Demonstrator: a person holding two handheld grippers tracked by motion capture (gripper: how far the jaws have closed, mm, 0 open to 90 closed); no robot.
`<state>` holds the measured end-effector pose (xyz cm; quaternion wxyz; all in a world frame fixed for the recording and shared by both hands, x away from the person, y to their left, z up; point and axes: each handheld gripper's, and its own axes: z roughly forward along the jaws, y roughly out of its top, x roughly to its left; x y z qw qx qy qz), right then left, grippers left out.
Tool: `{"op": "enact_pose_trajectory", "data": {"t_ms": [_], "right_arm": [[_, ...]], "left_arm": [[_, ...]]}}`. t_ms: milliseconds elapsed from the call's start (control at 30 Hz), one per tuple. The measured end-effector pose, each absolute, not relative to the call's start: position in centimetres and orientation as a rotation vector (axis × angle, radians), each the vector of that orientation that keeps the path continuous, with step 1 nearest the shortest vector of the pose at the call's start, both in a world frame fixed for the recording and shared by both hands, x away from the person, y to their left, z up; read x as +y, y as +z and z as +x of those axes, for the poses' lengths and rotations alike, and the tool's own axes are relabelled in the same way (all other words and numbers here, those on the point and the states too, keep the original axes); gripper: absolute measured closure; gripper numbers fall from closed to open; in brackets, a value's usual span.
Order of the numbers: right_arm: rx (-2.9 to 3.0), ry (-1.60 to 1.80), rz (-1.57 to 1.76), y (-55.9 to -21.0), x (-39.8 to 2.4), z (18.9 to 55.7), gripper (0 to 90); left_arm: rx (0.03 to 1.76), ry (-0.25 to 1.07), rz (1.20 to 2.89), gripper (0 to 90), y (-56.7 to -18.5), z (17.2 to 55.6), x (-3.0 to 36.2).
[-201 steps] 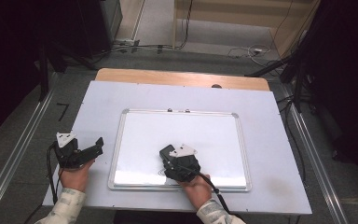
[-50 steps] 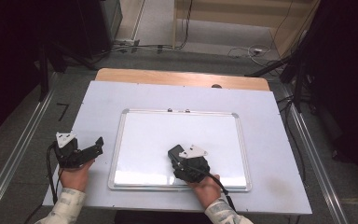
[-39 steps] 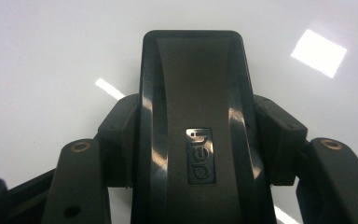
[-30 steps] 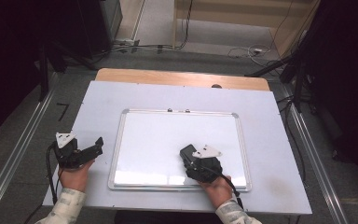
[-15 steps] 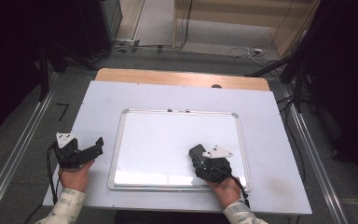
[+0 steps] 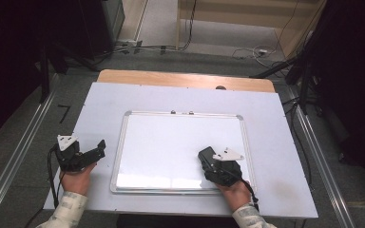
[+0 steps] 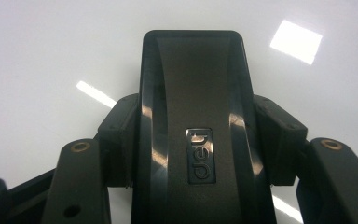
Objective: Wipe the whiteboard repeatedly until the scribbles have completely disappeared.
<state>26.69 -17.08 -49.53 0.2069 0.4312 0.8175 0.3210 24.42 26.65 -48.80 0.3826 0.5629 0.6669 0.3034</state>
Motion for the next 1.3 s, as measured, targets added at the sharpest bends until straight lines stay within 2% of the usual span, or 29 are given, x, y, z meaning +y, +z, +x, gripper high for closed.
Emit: {"op": "enact_pose_trajectory", "data": {"t_ms": [767,1300], "right_arm": [[2.235,0.885,1.279,-49.2,-18.6,26.7,38.7],[2.091,0.968,1.374,-47.0,-21.1,26.6,38.6]], "left_arm": [[1.704,0.766,1.423,4.1,-48.8,24.6,26.8],[1.705,0.765,1.422,4.2,-48.8,24.5,26.9]]}}
